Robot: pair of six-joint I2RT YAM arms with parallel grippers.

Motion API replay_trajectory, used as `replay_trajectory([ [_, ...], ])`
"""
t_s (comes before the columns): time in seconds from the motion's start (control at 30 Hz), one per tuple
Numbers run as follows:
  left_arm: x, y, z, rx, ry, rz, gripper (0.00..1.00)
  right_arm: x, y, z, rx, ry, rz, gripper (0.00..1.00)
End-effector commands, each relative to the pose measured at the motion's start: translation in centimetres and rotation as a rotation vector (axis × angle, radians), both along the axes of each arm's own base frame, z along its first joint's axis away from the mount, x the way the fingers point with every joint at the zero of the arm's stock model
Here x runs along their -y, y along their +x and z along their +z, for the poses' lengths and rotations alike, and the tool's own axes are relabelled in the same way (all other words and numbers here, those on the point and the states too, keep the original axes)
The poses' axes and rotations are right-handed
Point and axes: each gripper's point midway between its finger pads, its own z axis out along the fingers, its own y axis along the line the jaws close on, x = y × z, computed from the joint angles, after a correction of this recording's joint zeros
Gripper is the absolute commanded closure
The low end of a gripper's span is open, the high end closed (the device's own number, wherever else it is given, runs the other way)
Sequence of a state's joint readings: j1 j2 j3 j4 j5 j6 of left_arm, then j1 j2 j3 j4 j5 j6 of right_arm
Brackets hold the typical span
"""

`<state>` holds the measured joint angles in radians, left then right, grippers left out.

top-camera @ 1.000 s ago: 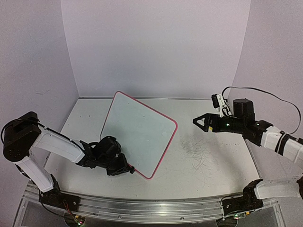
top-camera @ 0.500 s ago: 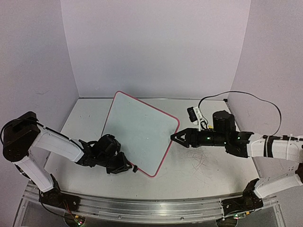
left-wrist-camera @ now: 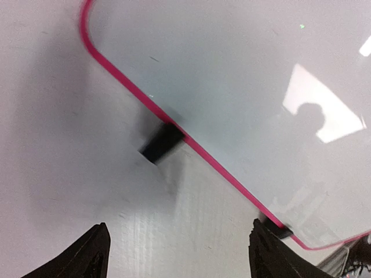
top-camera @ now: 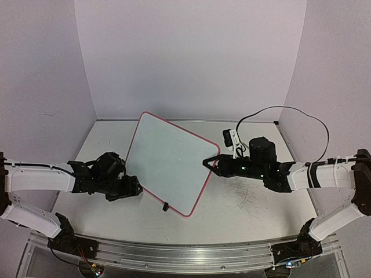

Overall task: Write a sentence on the whiteboard
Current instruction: Adjust the whiteboard at the center of the board.

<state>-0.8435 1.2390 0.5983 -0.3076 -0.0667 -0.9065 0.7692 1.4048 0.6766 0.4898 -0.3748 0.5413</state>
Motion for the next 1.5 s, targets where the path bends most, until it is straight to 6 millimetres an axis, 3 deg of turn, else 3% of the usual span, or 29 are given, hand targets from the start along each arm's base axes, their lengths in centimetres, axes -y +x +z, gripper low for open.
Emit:
replay_trajectory([
  [0.0,-3.4,2.5,0.4,0.065,0.176,-0.034,0.14,-0.1,1.9,3.0,0.102,-0.009,-0.045,0.65],
  [0.13,-2.4,4.9,0.9,0.132,0.285,-0.126,0.12,-0.2,2.2,2.9,0.103,-0.029,-0.042,0.64],
  [0.33,1.2,8.0,1.5,0.265,0.26,-0.248,0.11,-0.1,2.8,2.5,0.077,-0.039,-0.036,0.66],
  [0.47,2.1,8.2,0.1,0.261,0.255,-0.295,0.2,0.3,3.3,2.3,0.066,-0.048,-0.044,0.66],
  [0.63,3.1,7.8,-0.4,0.248,0.19,-0.302,0.44,1.0,4.2,2.6,0.063,-0.038,-0.052,0.66],
  [0.83,3.9,6.2,-1.7,0.194,0.157,-0.298,0.58,2.1,5.6,2.9,0.066,-0.034,-0.074,0.64],
  [1.0,5.8,4.7,-2.2,0.152,0.122,-0.286,0.69,3.6,7.6,3.0,0.068,-0.042,-0.109,0.63],
  [1.17,8.6,3.4,-2.8,0.122,0.1,-0.28,0.75,5.5,10.3,4.0,0.107,-0.1,-0.175,0.51],
  [1.33,11.9,2.3,-3.0,0.12,0.089,-0.322,0.76,10.0,14.4,3.2,0.053,-0.168,-0.34,0.06],
  [1.47,13.9,1.7,-3.6,0.11,0.087,-0.349,0.77,13.2,16.7,4.0,0.056,-0.213,-0.449,0.02],
])
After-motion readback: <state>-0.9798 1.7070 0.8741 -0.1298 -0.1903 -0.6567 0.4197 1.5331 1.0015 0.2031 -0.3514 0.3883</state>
